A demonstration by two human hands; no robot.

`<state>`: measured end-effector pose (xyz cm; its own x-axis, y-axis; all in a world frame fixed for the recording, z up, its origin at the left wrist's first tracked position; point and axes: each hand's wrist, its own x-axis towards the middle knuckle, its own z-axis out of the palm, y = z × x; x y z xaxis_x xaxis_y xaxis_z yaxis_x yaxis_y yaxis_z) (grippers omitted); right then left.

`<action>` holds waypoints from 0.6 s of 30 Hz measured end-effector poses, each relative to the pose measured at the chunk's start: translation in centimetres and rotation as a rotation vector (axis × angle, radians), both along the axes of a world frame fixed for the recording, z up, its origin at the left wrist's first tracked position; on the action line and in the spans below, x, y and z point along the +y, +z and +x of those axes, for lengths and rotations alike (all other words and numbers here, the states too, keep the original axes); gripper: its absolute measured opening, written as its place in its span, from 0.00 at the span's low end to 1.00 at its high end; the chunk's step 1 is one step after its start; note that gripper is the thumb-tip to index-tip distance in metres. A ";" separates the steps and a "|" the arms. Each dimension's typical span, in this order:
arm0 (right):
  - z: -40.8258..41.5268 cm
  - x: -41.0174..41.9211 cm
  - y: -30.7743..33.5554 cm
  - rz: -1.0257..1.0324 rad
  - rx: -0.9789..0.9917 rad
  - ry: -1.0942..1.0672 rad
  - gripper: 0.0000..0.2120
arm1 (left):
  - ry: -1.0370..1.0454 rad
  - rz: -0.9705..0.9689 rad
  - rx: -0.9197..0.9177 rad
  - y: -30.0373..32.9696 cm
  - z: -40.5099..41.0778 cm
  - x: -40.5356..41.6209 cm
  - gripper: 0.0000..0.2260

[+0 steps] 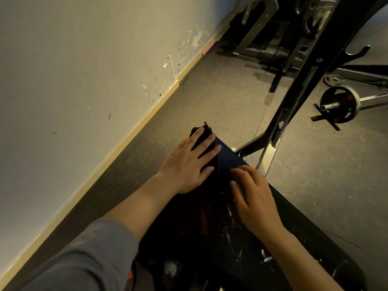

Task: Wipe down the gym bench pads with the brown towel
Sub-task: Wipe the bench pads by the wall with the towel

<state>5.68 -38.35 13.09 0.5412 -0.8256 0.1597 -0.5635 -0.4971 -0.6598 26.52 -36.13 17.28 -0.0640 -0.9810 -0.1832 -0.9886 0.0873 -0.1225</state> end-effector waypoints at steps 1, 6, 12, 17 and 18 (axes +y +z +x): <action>0.5 -0.8 0.1 -0.001 -0.004 0.003 0.21 | -0.005 -0.007 0.013 -0.1 0.1 -0.4 0.29; 2.6 -2.9 -0.3 0.074 -0.074 -0.034 0.20 | 0.004 0.003 0.025 -0.4 0.2 -2.6 0.27; 2.3 -3.8 -1.6 0.176 -0.108 -0.109 0.15 | 0.027 0.001 0.024 -0.4 0.1 -4.9 0.26; 2.2 -3.1 -0.9 0.185 -0.066 -0.105 0.16 | 0.070 -0.030 0.076 -0.5 0.1 -5.0 0.27; 2.1 -2.8 -0.5 0.180 -0.052 -0.096 0.16 | 0.095 -0.043 0.098 -0.4 0.0 -4.9 0.28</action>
<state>7.82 -41.14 12.63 0.4537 -0.8906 0.0307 -0.5656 -0.3143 -0.7624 26.51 -40.99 16.83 0.0145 -0.9903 -0.1380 -0.9996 -0.0110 -0.0263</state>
